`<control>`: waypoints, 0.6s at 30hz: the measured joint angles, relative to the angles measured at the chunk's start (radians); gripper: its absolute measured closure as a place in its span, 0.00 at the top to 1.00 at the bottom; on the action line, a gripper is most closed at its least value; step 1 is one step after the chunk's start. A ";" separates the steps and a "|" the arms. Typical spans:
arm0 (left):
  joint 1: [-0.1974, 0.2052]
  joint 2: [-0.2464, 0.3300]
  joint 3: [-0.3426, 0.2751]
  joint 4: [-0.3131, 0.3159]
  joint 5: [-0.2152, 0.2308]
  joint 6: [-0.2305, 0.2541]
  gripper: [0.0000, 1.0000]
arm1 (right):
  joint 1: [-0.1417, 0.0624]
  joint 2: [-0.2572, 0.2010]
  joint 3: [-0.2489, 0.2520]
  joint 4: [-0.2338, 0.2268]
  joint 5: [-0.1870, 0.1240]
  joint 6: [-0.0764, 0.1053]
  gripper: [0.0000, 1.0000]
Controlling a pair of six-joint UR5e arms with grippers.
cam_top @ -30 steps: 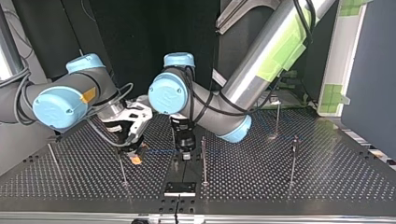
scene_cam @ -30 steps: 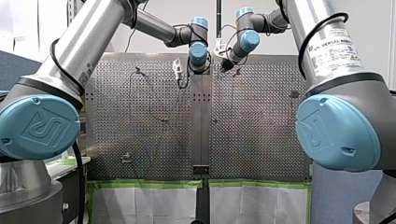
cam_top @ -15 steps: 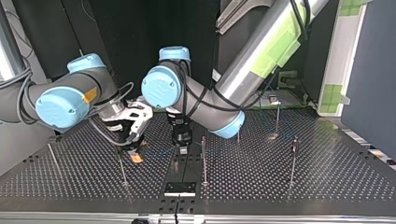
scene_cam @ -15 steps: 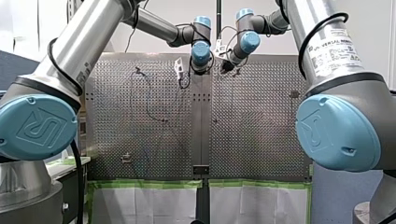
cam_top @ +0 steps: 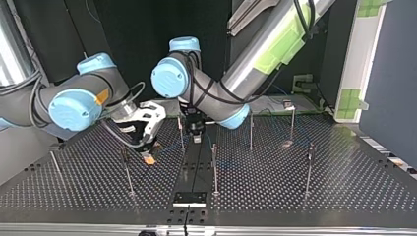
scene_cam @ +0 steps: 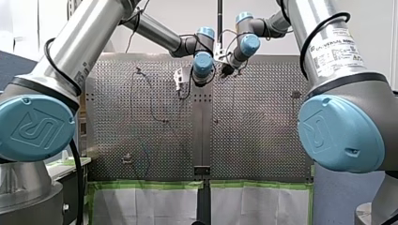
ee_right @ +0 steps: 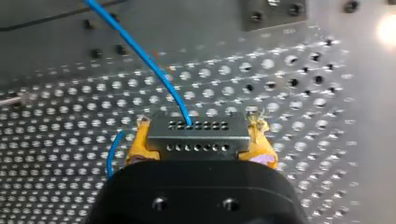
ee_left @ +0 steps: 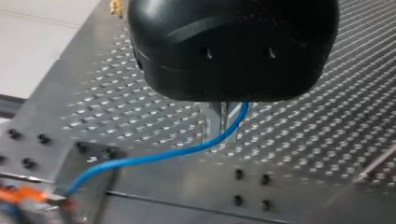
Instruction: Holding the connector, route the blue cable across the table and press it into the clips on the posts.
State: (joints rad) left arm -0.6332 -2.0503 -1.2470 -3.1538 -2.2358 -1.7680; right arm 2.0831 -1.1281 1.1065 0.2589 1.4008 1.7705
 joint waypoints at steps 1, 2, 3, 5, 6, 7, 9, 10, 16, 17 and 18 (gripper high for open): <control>-0.003 0.000 -0.014 0.008 0.000 -0.002 0.00 | 0.001 0.000 0.007 0.000 0.000 0.000 0.00; -0.005 0.000 -0.024 0.016 0.000 -0.004 0.00 | 0.003 0.000 0.014 0.000 0.000 -0.001 0.00; -0.007 0.000 -0.034 0.025 0.000 -0.006 0.00 | 0.005 0.000 0.024 0.000 0.000 -0.002 0.00; -0.009 0.000 -0.057 0.045 0.000 -0.012 0.00 | 0.008 0.000 0.037 0.001 0.000 -0.003 0.00; -0.009 0.000 -0.067 0.055 0.001 -0.016 0.00 | 0.010 0.000 0.047 0.001 0.000 -0.004 0.00; -0.010 0.000 -0.079 0.066 0.003 -0.020 0.00 | 0.012 0.000 0.055 0.001 0.000 -0.005 0.00; -0.010 0.000 -0.097 0.084 0.005 -0.026 0.00 | 0.017 0.000 0.072 0.001 0.000 -0.007 0.00; -0.010 0.000 -0.108 0.095 0.007 -0.029 0.00 | 0.018 0.000 0.079 0.001 0.000 -0.007 0.00; -0.005 -0.002 -0.165 0.152 0.031 -0.045 0.00 | 0.015 0.000 0.128 0.001 0.001 -0.031 0.00; -0.003 -0.002 -0.174 0.160 0.039 -0.051 0.00 | 0.013 0.000 0.137 0.000 0.001 -0.035 0.00; 0.000 -0.002 -0.183 0.170 0.047 -0.058 0.00 | 0.011 0.000 0.149 0.000 0.001 -0.041 0.00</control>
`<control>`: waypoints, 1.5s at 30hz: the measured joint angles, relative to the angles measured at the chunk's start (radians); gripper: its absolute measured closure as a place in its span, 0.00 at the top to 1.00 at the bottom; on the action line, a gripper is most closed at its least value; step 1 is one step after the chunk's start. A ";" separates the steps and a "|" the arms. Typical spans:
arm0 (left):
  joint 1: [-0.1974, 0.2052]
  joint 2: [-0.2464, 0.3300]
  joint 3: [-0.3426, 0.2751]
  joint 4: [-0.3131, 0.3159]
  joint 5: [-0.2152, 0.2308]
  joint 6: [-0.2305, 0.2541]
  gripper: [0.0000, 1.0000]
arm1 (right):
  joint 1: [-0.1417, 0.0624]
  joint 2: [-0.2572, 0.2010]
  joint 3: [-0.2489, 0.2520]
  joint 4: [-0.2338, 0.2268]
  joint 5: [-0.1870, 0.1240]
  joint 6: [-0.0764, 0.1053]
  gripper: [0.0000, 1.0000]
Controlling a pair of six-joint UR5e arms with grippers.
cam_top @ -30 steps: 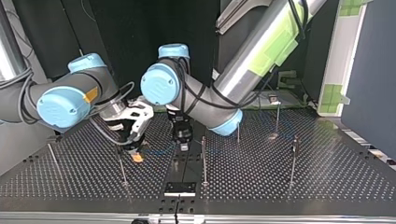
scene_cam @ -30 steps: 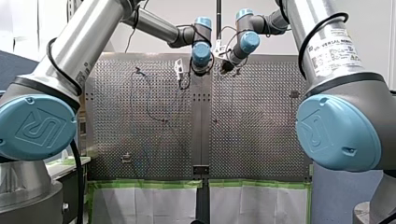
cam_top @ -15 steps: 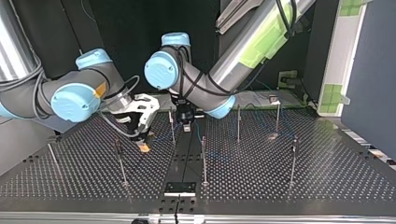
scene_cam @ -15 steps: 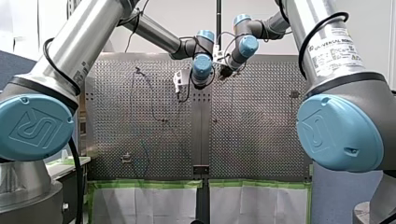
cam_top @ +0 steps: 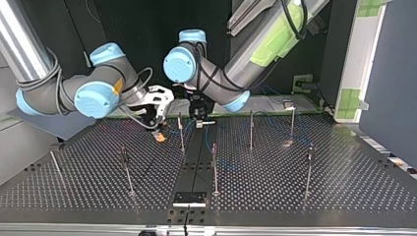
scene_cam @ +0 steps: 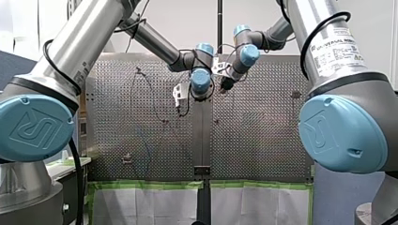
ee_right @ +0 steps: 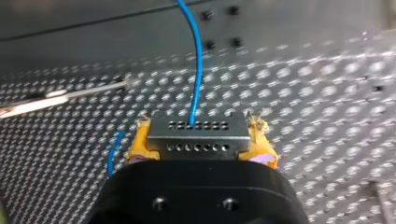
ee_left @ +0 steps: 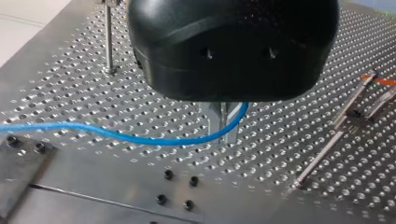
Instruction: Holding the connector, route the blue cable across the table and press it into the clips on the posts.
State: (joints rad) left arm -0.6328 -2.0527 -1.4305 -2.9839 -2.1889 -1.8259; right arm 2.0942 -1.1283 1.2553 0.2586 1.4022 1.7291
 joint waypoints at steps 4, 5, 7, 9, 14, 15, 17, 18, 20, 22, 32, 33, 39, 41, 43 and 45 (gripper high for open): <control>0.014 -0.001 -0.044 0.044 0.042 -0.021 0.00 | -0.005 0.000 0.041 -0.001 0.001 -0.020 0.00; 0.016 -0.002 -0.053 0.053 0.051 -0.023 0.00 | -0.006 0.000 0.051 -0.001 0.001 -0.024 0.00; 0.023 -0.005 -0.072 0.073 0.070 -0.026 0.00 | -0.007 0.000 0.073 -0.001 0.001 -0.036 0.00; 0.028 -0.015 -0.087 0.089 0.086 -0.027 0.00 | -0.009 0.000 0.094 0.000 0.000 -0.049 0.00; 0.038 -0.060 -0.103 0.140 0.122 -0.034 0.00 | -0.017 -0.001 0.137 -0.001 0.001 -0.070 0.00; 0.039 -0.068 -0.103 0.150 0.128 -0.036 0.00 | -0.019 -0.001 0.147 -0.001 0.000 -0.074 0.00; 0.041 -0.081 -0.102 0.172 0.141 -0.040 0.00 | -0.024 -0.001 0.160 -0.001 0.000 -0.080 0.00; 0.042 -0.084 -0.101 0.180 0.145 -0.042 0.00 | -0.026 -0.001 0.165 -0.001 0.000 -0.084 0.00; 0.045 -0.089 -0.100 0.198 0.156 -0.049 0.00 | -0.030 -0.001 0.172 -0.001 0.000 -0.087 0.00; 0.048 -0.091 -0.100 0.208 0.166 -0.056 0.00 | -0.034 -0.001 0.182 -0.001 0.000 -0.090 0.00; 0.052 -0.093 -0.102 0.222 0.199 -0.074 0.00 | -0.066 -0.001 0.215 -0.004 0.001 -0.096 0.00; 0.053 -0.093 -0.102 0.222 0.201 -0.075 0.00 | -0.070 -0.001 0.217 -0.004 0.001 -0.096 0.00; 0.053 -0.121 -0.105 0.223 0.216 -0.080 0.00 | -0.083 0.001 0.221 -0.007 -0.002 -0.097 0.00; 0.051 -0.137 -0.105 0.231 0.219 -0.083 0.00 | -0.085 0.002 0.221 -0.010 -0.006 -0.097 0.00; 0.053 -0.144 -0.103 0.243 0.223 -0.089 0.00 | -0.085 0.004 0.221 -0.013 -0.012 -0.097 0.00; 0.054 -0.147 -0.102 0.252 0.230 -0.093 0.00 | -0.085 0.009 0.221 -0.015 -0.017 -0.098 0.00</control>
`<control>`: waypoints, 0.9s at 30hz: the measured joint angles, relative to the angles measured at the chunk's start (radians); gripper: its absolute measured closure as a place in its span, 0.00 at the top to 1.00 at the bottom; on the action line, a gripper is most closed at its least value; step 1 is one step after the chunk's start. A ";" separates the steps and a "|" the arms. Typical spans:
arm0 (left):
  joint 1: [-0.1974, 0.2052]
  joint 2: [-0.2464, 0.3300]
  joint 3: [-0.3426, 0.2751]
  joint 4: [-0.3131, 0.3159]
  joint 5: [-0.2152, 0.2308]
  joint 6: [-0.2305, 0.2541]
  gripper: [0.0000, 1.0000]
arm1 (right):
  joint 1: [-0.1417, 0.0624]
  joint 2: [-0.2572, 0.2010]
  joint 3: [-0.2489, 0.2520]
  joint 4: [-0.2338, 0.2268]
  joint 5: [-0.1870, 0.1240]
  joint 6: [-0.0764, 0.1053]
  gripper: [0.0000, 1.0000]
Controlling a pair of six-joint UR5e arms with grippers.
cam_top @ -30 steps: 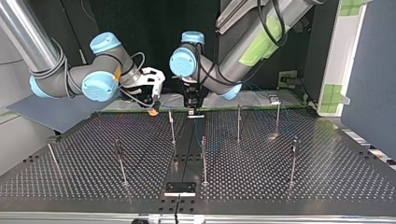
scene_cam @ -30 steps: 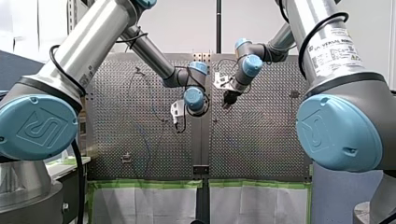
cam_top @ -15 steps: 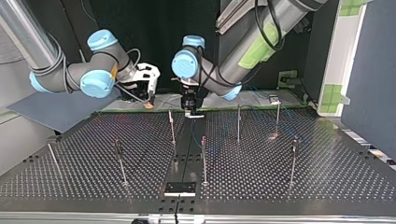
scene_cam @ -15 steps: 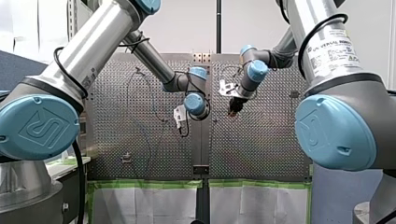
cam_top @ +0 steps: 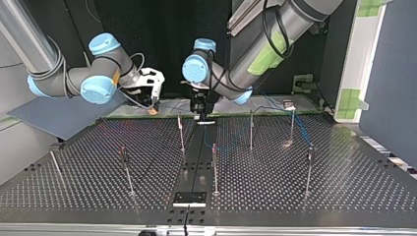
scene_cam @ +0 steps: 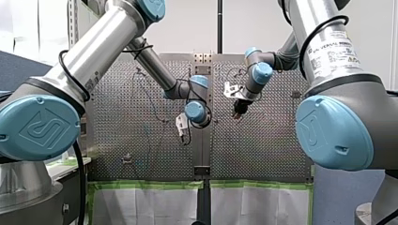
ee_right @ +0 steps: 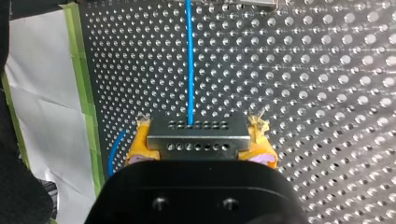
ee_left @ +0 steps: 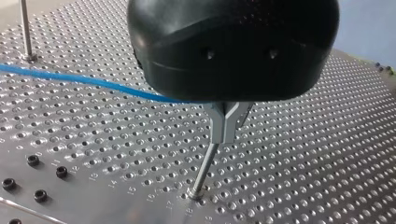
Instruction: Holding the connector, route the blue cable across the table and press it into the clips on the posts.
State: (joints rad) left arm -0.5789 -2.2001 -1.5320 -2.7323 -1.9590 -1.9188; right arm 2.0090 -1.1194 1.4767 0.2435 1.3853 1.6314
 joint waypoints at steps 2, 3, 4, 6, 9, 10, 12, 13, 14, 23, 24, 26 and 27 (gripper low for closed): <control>0.001 -0.001 0.001 0.008 0.006 -0.004 0.00 | 0.000 0.009 0.000 -0.001 -0.003 -0.001 0.00; 0.001 -0.002 0.001 0.010 0.008 -0.006 0.00 | 0.000 0.016 0.000 -0.001 -0.005 -0.002 0.00; 0.002 -0.002 0.001 0.014 0.010 -0.009 0.00 | -0.001 0.022 0.000 -0.001 -0.006 -0.003 0.00; 0.003 -0.003 0.001 0.019 0.014 -0.012 0.00 | -0.002 0.033 0.000 -0.001 -0.007 -0.005 0.00; 0.004 -0.008 0.001 0.025 0.023 -0.019 0.00 | -0.007 0.041 0.000 -0.003 -0.007 -0.004 0.00; 0.004 -0.012 0.001 0.027 0.026 -0.021 0.00 | -0.009 0.043 0.000 -0.004 -0.007 -0.003 0.00; 0.004 -0.022 0.002 0.030 0.031 -0.024 0.00 | -0.013 0.047 0.000 -0.006 -0.008 -0.003 0.00; 0.005 -0.029 0.004 0.033 0.035 -0.026 0.00 | -0.014 0.047 0.000 -0.006 -0.009 -0.003 0.00; 0.005 -0.036 0.006 0.035 0.037 -0.027 0.00 | -0.014 0.048 0.000 -0.007 -0.009 -0.002 0.00; 0.023 -0.058 0.041 0.047 0.058 -0.030 0.00 | -0.046 0.076 -0.003 -0.059 -0.034 0.023 0.00; 0.025 -0.058 0.045 0.047 0.061 -0.030 0.00 | -0.049 0.082 -0.005 -0.071 -0.037 0.024 0.00; 0.031 -0.058 0.053 0.047 0.067 -0.030 0.00 | -0.054 0.089 -0.008 -0.085 -0.039 0.025 0.00; 0.033 -0.058 0.055 0.047 0.070 -0.031 0.00 | -0.057 0.092 -0.010 -0.091 -0.039 0.025 0.00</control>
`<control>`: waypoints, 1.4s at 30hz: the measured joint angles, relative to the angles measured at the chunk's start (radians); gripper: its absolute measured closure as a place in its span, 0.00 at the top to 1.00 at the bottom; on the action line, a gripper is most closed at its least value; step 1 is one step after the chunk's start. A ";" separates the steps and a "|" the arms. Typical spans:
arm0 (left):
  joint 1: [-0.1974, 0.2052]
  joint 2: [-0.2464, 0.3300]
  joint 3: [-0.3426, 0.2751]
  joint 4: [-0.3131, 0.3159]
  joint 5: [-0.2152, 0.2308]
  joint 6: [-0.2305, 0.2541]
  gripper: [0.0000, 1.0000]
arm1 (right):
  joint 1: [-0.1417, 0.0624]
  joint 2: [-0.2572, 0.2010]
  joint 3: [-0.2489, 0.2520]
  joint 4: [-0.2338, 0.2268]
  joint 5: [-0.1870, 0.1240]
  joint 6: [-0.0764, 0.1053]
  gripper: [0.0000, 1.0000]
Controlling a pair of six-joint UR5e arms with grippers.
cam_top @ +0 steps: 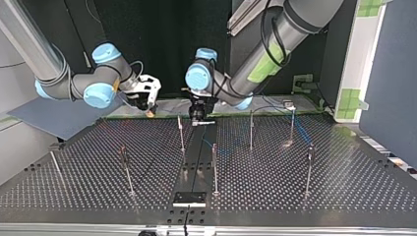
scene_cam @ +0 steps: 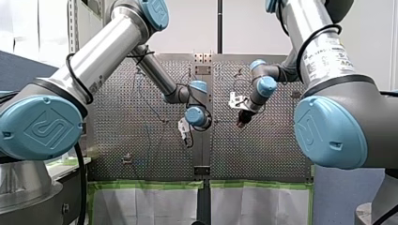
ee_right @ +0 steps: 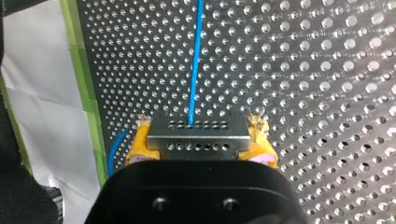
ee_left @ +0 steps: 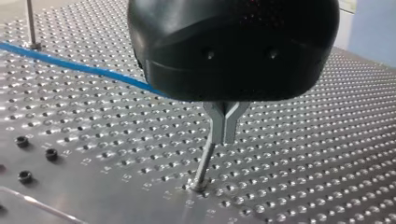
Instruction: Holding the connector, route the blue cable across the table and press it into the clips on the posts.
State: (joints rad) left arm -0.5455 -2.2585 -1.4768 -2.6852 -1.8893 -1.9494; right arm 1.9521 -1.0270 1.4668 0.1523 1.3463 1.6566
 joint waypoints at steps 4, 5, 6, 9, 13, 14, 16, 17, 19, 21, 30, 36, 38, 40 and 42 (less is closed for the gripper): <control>0.016 -0.008 0.013 0.000 0.018 -0.007 0.00 | -0.009 0.006 -0.008 -0.019 -0.005 0.002 0.00; 0.020 -0.012 0.018 -0.001 0.022 -0.008 0.00 | -0.011 0.007 -0.011 -0.023 -0.009 0.003 0.00; 0.023 -0.018 0.024 -0.005 0.026 -0.008 0.00 | -0.015 0.008 -0.015 -0.027 -0.014 0.004 0.00; 0.035 -0.042 0.048 -0.024 0.034 -0.008 0.00 | -0.025 0.011 -0.024 -0.033 -0.020 0.006 0.00; 0.057 -0.084 0.091 -0.065 0.041 0.003 0.00 | -0.039 0.013 -0.032 -0.042 -0.024 0.007 0.00; 0.061 -0.093 0.100 -0.074 0.042 0.005 0.00 | -0.043 0.013 -0.032 -0.045 -0.025 0.008 0.00; 0.069 -0.110 0.120 -0.094 0.043 0.009 0.00 | -0.052 0.013 -0.033 -0.054 -0.026 0.010 0.00; 0.071 -0.115 0.128 -0.102 0.043 0.011 0.00 | -0.055 0.013 -0.033 -0.059 -0.026 0.010 0.00; 0.076 -0.121 0.145 -0.119 0.043 0.017 0.03 | -0.062 0.014 -0.034 -0.069 -0.028 0.011 0.00; 0.078 -0.122 0.162 -0.136 0.042 0.028 0.08 | -0.068 0.015 -0.035 -0.082 -0.033 0.014 0.00; 0.068 -0.123 0.237 -0.222 -0.002 0.103 0.78 | -0.092 0.017 -0.036 -0.114 -0.048 0.026 0.00; 0.051 -0.122 0.244 -0.277 -0.047 0.143 1.00 | -0.100 0.018 -0.035 -0.113 -0.052 0.025 0.00; 0.044 -0.117 0.242 -0.299 -0.064 0.148 1.00 | -0.102 0.018 -0.035 -0.113 -0.053 0.025 0.00; 0.035 -0.103 0.235 -0.319 -0.079 0.150 1.00 | -0.103 0.019 -0.036 -0.112 -0.055 0.025 0.00; 0.028 -0.087 0.225 -0.329 -0.086 0.149 1.00 | -0.104 0.019 -0.035 -0.111 -0.057 0.026 0.00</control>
State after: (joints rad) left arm -0.5171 -2.3452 -1.2515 -3.0137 -1.9752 -1.8002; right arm 1.8478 -1.0082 1.4313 0.0410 1.2897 1.6826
